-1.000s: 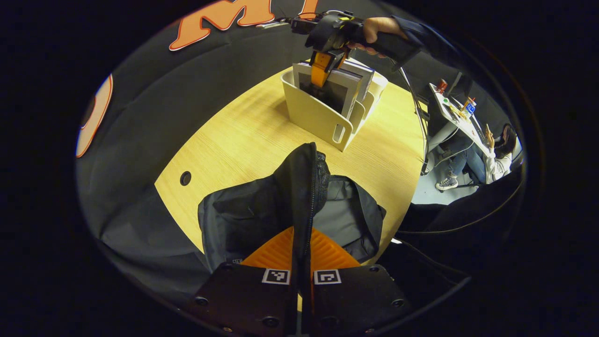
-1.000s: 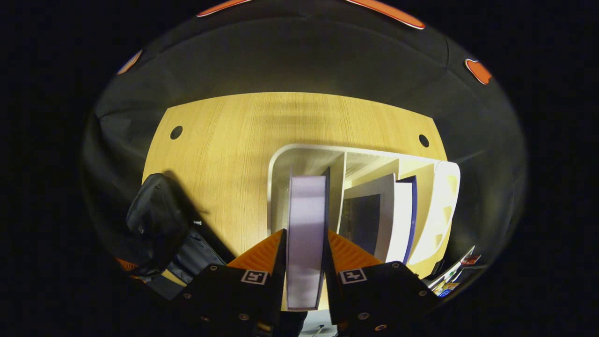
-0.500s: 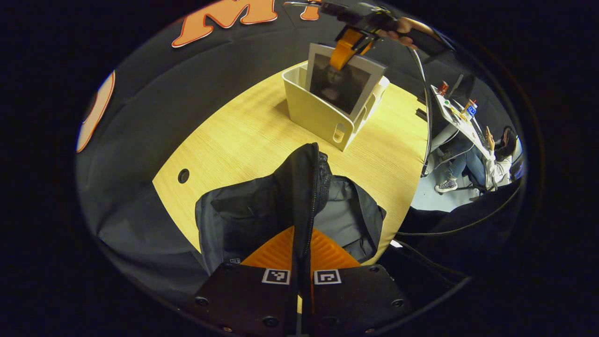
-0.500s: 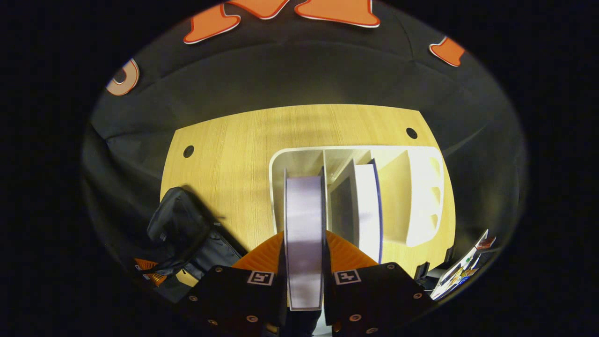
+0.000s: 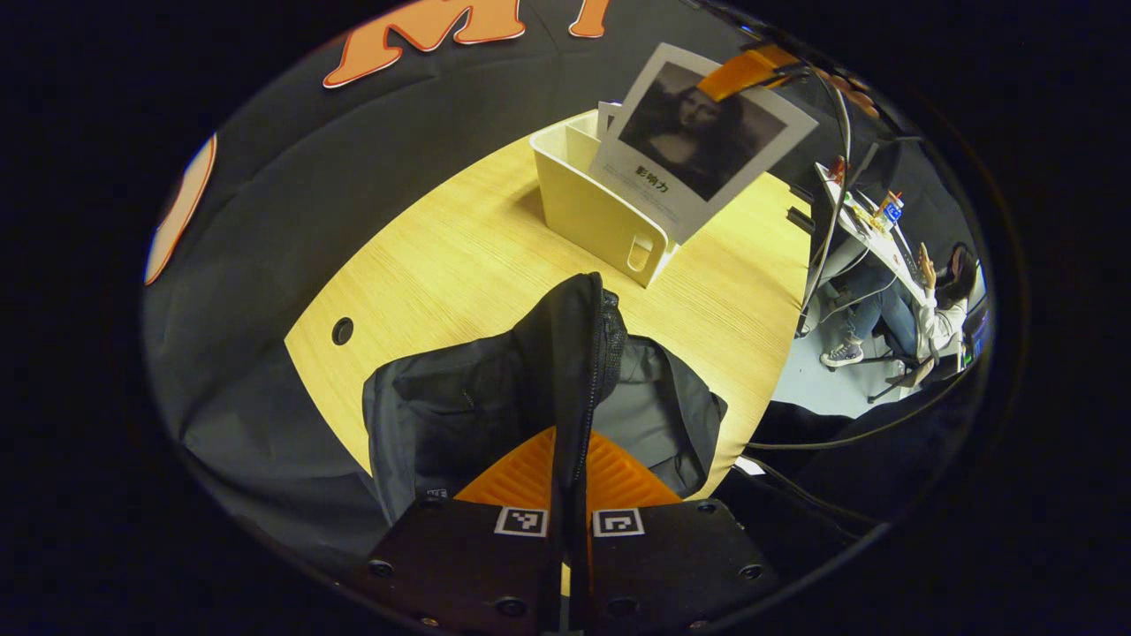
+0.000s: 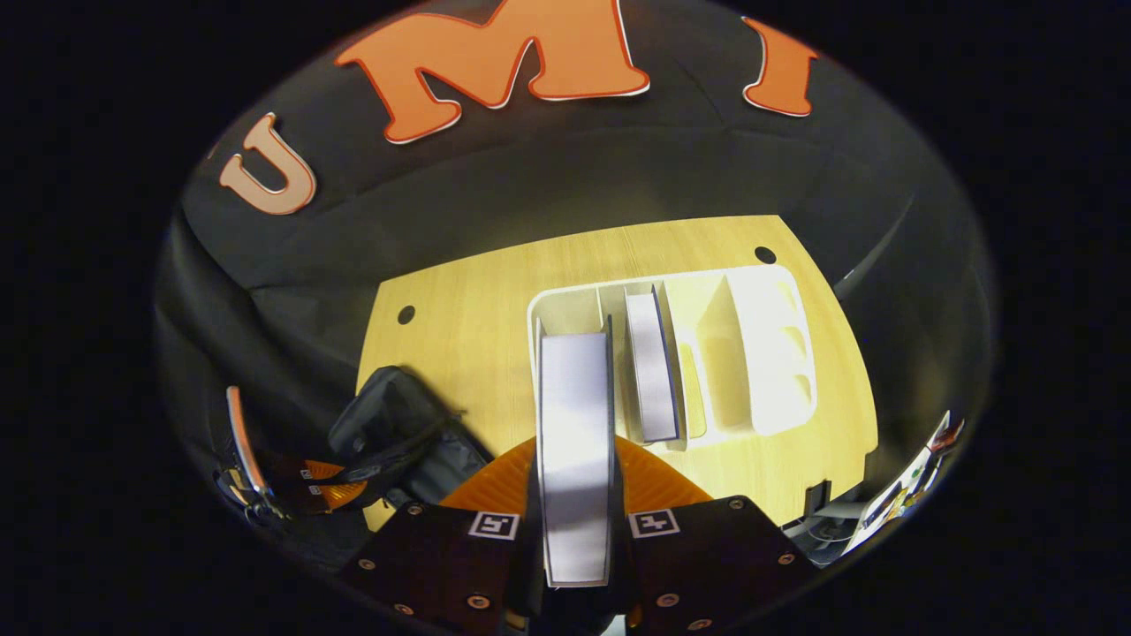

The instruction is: Open the schoolbag, grab two books from the bookshelf and put them into the schoolbag.

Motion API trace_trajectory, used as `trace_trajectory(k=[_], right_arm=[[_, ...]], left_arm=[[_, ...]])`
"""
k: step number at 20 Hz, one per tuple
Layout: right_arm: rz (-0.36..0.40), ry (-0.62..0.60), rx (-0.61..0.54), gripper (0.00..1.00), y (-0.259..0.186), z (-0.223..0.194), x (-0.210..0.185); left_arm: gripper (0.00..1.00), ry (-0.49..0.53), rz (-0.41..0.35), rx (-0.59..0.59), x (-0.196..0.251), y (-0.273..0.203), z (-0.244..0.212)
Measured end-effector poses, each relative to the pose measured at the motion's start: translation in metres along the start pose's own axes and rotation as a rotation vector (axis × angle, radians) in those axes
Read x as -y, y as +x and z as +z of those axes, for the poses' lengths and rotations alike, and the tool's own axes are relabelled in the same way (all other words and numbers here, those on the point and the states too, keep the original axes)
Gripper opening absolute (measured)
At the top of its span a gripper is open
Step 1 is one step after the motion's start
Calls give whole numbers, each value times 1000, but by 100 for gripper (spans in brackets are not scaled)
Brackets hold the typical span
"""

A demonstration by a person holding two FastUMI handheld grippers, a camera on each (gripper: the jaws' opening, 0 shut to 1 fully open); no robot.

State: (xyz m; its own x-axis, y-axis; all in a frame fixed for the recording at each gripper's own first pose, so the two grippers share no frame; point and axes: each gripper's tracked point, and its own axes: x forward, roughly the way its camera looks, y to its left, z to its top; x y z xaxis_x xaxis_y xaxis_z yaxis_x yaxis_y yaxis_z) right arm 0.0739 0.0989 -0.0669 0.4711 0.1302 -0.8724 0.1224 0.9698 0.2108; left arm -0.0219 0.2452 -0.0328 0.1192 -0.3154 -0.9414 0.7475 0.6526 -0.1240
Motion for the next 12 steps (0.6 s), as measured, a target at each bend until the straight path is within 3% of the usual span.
trace_trajectory(k=[7, 12], right_arm=[[117, 49, 79, 29, -37, -18, -7], [207, 130, 105, 29, -45, -55, -16]], left_arm=[[5, -27, 28, 15, 0, -6, 1], [5, -47, 37, 31, -4, -10, 1]])
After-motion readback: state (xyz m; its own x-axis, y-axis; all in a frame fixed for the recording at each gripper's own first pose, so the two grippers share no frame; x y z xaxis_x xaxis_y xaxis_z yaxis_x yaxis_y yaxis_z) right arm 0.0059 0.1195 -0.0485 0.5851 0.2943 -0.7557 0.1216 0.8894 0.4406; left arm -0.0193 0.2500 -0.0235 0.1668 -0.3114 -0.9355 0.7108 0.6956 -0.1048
